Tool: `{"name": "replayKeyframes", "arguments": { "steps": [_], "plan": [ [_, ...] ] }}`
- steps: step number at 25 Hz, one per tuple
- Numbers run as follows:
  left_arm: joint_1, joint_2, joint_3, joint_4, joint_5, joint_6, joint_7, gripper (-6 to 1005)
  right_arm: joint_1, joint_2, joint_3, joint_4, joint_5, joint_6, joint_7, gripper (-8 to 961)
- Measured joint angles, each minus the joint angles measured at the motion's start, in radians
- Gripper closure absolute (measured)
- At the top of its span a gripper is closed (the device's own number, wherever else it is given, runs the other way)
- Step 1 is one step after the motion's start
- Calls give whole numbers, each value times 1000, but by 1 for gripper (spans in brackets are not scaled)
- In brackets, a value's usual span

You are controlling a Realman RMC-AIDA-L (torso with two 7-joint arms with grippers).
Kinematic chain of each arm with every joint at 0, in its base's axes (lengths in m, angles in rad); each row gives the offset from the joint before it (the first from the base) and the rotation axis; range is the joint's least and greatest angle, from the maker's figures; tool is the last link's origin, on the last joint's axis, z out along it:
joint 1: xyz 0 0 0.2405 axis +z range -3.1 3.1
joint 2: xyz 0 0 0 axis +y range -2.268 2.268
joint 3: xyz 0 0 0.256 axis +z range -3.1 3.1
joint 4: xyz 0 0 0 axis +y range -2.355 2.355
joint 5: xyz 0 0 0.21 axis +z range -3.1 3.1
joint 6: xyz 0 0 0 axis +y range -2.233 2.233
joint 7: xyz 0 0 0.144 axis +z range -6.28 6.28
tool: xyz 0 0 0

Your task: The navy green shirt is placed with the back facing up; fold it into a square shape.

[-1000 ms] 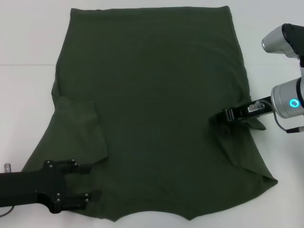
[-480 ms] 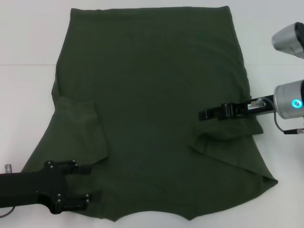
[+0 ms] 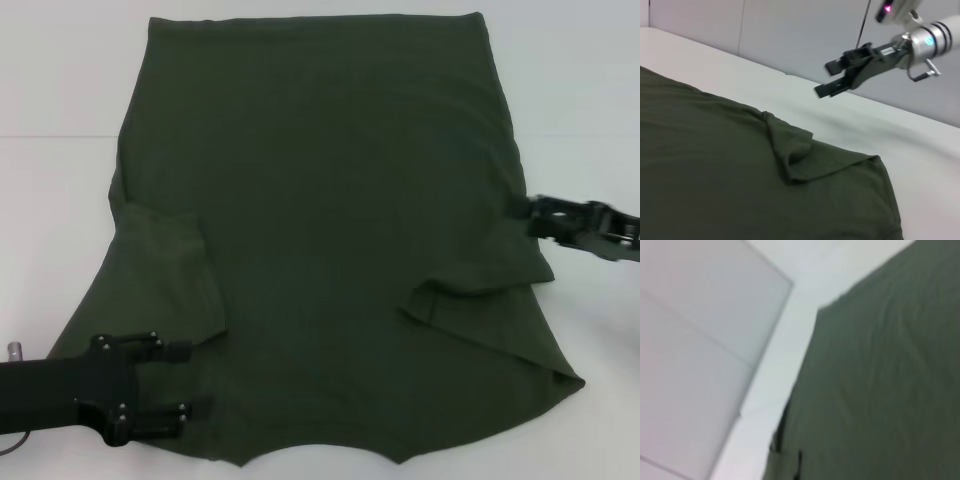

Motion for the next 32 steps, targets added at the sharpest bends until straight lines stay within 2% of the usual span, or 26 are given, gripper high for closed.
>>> {"name": "replayKeyframes", "arguments": {
  "steps": [4,8,20,24,32],
  "plan": [
    [-1,0,0,1,0,0,-2,243,-67,-17,82,91,54,-33,-32,129],
    [-3,0,0,3,0,0,-4,243,-95,-21,142,168,60,-30,-34,128],
    [-10,-1,0,3,0,-1,-4,242,-122,-23,170,218,59,76,64,129],
    [-13,-3,0,2,0,-4,-1,242,-117,-21,171,225,60,118,93,128],
    [-21,-5,0,3,-4,-5,0,242,-62,-20,152,253,46,148,111,129]
  ]
}}
